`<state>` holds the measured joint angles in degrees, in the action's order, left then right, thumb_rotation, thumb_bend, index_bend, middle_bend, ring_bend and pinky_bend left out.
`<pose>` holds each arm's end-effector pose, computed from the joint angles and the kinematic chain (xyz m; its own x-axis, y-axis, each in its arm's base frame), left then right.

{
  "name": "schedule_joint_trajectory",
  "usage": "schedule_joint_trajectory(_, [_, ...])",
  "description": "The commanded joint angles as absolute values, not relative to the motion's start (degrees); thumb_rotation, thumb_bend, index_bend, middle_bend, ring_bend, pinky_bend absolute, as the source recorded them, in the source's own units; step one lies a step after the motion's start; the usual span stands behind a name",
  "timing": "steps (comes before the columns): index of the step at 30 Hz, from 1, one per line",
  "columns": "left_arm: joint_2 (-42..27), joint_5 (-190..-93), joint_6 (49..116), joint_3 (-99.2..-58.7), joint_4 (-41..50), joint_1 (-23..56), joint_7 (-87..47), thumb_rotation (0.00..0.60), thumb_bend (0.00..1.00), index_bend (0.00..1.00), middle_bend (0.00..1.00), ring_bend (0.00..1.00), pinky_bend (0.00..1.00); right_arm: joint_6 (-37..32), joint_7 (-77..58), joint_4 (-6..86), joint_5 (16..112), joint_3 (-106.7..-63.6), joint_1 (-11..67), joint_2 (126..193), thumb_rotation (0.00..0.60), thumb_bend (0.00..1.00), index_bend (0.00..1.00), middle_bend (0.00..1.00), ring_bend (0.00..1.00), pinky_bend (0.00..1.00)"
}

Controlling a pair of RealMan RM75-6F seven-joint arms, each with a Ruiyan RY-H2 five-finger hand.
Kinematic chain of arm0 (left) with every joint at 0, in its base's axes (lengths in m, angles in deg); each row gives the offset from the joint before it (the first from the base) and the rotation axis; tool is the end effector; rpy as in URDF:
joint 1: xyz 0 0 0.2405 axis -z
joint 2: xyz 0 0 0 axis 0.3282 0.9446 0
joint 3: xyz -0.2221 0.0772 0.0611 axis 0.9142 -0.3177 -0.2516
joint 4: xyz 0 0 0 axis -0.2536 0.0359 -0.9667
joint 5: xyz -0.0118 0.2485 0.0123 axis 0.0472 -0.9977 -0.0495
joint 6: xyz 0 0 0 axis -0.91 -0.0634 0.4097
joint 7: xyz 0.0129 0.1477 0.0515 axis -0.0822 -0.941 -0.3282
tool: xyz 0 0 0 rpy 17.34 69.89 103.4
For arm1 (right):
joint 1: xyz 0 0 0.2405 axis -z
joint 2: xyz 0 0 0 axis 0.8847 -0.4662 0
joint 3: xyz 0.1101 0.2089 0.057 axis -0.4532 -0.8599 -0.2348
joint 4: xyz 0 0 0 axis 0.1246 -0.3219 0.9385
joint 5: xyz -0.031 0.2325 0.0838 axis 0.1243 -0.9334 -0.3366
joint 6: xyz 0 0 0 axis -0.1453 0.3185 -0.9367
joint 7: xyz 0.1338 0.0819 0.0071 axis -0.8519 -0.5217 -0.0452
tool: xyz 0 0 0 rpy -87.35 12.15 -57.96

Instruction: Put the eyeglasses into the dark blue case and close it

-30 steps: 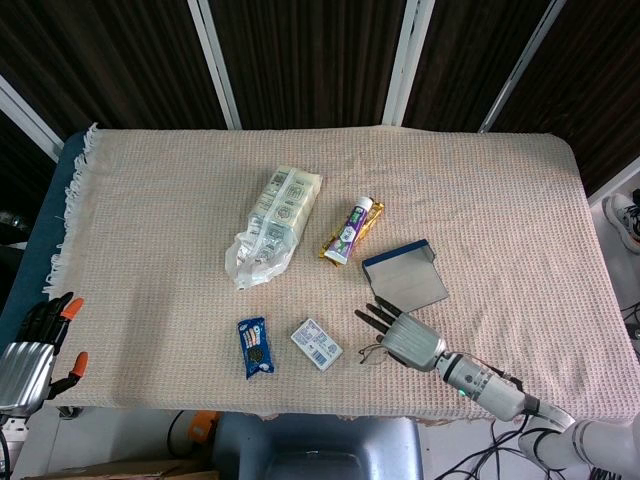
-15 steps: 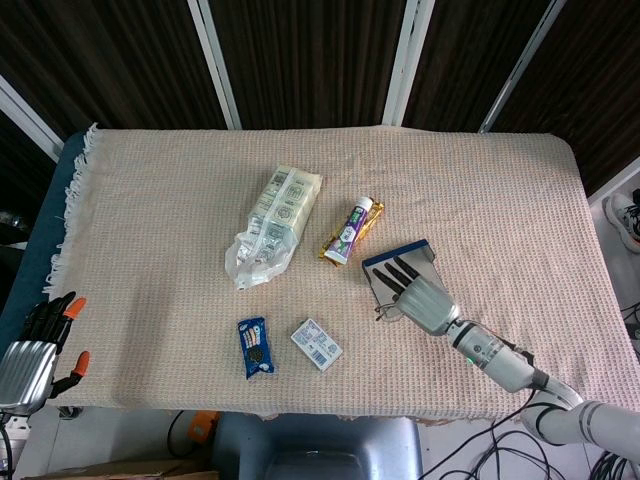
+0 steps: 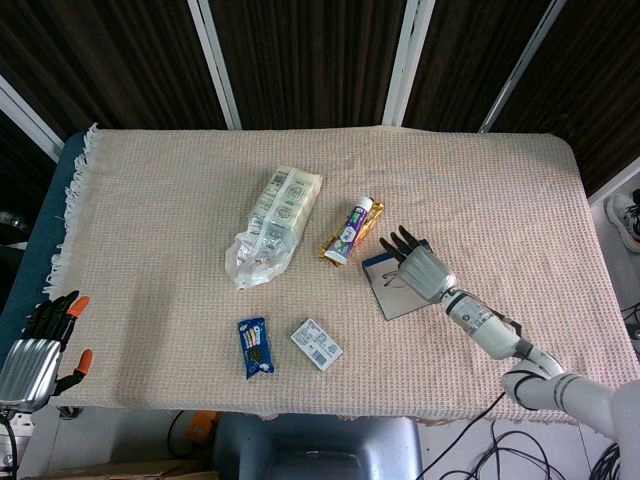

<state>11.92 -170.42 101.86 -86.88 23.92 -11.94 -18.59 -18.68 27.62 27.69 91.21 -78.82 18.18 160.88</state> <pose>-0.3046 0.1973 0.1075 0.4073 0.0506 0.9119 0.9094 -0.1150 -0.3998 -0.2179 -0.4022 -0.0228 0.9565 0.1957 0.2163 -0.0771 -0.5455 0.8345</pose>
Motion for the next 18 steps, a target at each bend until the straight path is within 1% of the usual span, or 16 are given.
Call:
schedule_joint_trajectory(1, [11.8, -170.3, 101.5, -86.8, 23.9, -11.7, -18.8, 0.600, 0.43, 0.00, 0.00, 0.00, 0.08, -19.5, 29.0, 26.2, 91.3, -78.3, 17.3, 161.9, 0.600, 0.68, 0.74, 0.07, 0.00, 0.05])
schedule_joint_trajectory(9, [11.7, -170.3, 100.6, -86.9, 24.1, -11.2, -19.5, 0.600, 0.43, 0.00, 0.00, 0.00, 0.08, -21.0, 31.6, 24.7, 89.6, -78.3, 16.4, 163.4, 0.600, 0.68, 0.73, 0.07, 0.00, 0.05])
schedule_joint_trajectory(18, [11.8, -170.2, 100.6, -87.0, 24.1, -11.3, -19.3, 0.600, 0.43, 0.00, 0.00, 0.00, 0.08, -21.2, 32.8, 23.1, 87.5, -79.2, 15.6, 165.4, 0.600, 0.68, 0.67, 0.07, 0.00, 0.06])
